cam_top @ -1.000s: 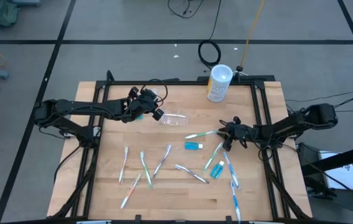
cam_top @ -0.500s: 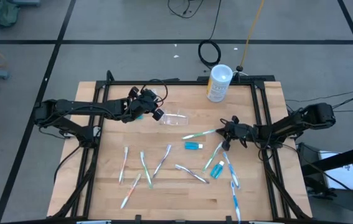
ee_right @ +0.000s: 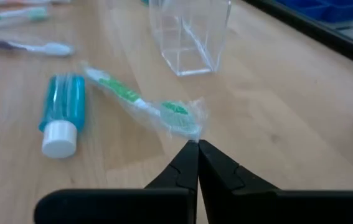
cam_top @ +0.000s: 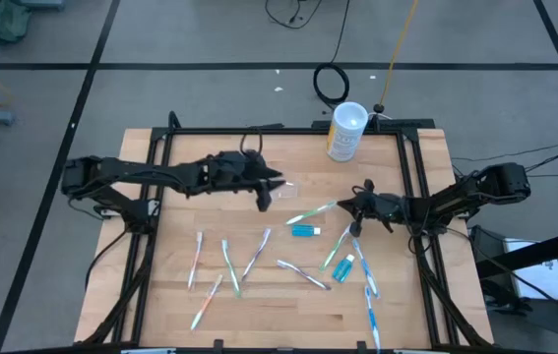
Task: Pick & Place toothbrushing station
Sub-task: Put the top right green toothbrush into the transparent organizer
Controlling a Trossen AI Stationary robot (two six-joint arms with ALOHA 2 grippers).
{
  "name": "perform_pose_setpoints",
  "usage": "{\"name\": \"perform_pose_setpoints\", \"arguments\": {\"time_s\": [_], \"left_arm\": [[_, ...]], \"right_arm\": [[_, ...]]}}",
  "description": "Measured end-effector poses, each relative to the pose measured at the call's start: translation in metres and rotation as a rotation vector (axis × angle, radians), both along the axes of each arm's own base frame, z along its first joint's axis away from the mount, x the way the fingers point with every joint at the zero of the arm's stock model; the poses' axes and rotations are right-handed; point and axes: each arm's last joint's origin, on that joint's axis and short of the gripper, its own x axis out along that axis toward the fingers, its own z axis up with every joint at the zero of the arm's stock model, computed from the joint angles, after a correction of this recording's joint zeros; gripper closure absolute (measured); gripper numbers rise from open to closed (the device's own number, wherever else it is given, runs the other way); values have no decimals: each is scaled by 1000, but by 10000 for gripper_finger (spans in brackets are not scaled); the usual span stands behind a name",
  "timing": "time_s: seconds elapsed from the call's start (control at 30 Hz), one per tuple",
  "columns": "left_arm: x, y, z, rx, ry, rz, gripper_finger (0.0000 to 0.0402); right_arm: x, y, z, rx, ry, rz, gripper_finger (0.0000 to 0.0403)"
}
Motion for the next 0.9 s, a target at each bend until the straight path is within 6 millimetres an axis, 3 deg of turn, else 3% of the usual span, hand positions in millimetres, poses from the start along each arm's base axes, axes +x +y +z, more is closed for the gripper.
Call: {"name": "perform_pose_setpoints", "arguments": {"time_s": [0.23,0.4,0.9], "left_arm": [[39,-23,-52,-54,-17,-108,273],[52,-35,-86,-41,46,-103,273],[57,-40,-129,-88,162,-96,273]], "right_arm": [[1,1,1,-8,-9,31,403],[1,2,2,-10,-12,40,403],[5,6,8,-34,-67,110,403]]}}
